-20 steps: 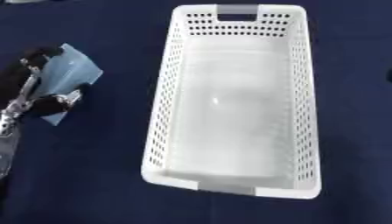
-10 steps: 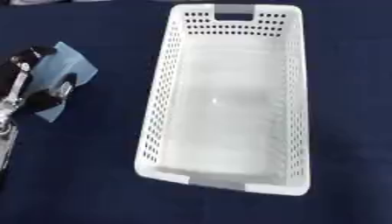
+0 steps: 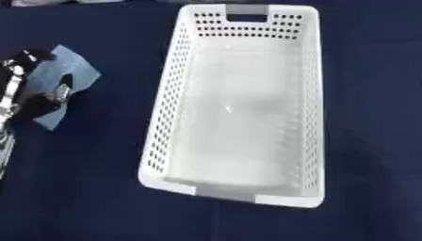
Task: Pick up objects on the table and place them in the box.
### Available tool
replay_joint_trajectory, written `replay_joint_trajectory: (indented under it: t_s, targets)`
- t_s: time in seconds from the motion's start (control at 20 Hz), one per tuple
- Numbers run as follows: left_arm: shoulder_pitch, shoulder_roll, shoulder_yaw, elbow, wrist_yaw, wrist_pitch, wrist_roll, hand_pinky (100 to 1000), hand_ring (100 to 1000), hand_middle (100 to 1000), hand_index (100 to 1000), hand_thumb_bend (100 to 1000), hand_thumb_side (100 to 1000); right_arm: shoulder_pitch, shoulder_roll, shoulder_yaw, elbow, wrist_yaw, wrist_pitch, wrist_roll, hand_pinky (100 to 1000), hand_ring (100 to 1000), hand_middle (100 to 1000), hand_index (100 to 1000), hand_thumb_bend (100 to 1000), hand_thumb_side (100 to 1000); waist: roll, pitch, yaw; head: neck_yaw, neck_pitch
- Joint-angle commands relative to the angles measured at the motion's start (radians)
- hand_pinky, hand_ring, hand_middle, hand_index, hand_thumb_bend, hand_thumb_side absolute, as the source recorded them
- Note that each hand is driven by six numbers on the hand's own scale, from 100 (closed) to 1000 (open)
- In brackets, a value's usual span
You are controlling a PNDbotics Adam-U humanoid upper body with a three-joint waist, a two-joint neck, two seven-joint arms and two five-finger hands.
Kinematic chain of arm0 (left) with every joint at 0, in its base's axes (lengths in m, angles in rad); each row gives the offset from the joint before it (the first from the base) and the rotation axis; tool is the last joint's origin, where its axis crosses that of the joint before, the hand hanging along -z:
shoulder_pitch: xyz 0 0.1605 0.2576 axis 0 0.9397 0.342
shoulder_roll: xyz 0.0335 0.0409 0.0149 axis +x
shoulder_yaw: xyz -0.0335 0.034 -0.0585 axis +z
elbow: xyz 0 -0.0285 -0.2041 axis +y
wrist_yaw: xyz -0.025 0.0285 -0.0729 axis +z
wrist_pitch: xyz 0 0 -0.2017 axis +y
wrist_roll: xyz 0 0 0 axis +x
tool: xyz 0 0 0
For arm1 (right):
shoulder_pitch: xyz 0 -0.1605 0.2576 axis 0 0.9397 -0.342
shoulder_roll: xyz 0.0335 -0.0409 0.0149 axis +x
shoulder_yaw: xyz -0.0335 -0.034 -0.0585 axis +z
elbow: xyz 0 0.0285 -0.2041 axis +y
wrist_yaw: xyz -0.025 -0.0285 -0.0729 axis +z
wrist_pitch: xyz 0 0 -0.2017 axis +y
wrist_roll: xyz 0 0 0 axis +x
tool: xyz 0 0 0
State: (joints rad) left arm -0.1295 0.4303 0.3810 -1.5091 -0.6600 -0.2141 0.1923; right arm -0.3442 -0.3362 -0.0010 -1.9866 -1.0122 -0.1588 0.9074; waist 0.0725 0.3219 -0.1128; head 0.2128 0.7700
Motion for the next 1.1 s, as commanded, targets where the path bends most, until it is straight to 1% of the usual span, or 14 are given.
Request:
replay_joint_trajectory:
  t_s: [0.05, 0.2, 0.35, 0.7, 0.9, 1.1]
  targets:
    - [0.026, -0.006, -0.028, 0.077, 0.051, -0.013, 0.043, 100, 100, 100, 164, 100, 100, -0.012, -0.008, -0.007, -0.013, -0.003, 0.001, 0.000, 818, 737, 828, 956, 100, 774, -0.010, -0.003, -0.005, 0.010, 0.000]
    - [0.025, 0.024, -0.044, 0.062, 0.132, -0.044, 0.053, 100, 100, 100, 149, 100, 100, -0.011, -0.010, -0.006, -0.013, -0.001, 0.002, 0.000, 818, 737, 828, 956, 100, 773, -0.007, -0.004, -0.005, 0.010, 0.000]
    - [0.022, 0.070, -0.057, 0.042, 0.239, -0.068, 0.048, 100, 100, 100, 140, 100, 107, -0.009, -0.013, -0.005, -0.013, 0.001, 0.004, 0.000, 818, 737, 828, 959, 100, 773, -0.003, -0.006, -0.006, 0.011, 0.000]
    - [-0.018, 0.204, -0.072, 0.011, 0.469, -0.097, 0.046, 100, 100, 100, 136, 100, 100, -0.006, -0.016, -0.003, -0.013, 0.004, 0.007, 0.000, 819, 737, 828, 960, 100, 772, 0.003, -0.010, -0.006, 0.012, 0.000]
    - [-0.057, 0.263, -0.083, -0.025, 0.559, -0.109, 0.047, 100, 100, 100, 135, 100, 100, -0.004, -0.018, -0.001, -0.013, 0.006, 0.009, 0.000, 820, 738, 829, 964, 100, 772, 0.006, -0.012, -0.007, 0.013, 0.000]
    - [-0.087, 0.319, -0.095, -0.037, 0.597, -0.112, 0.033, 100, 100, 100, 136, 100, 100, -0.001, -0.020, 0.001, -0.013, 0.011, 0.012, 0.000, 822, 738, 829, 968, 100, 771, 0.009, -0.015, -0.007, 0.013, 0.000]
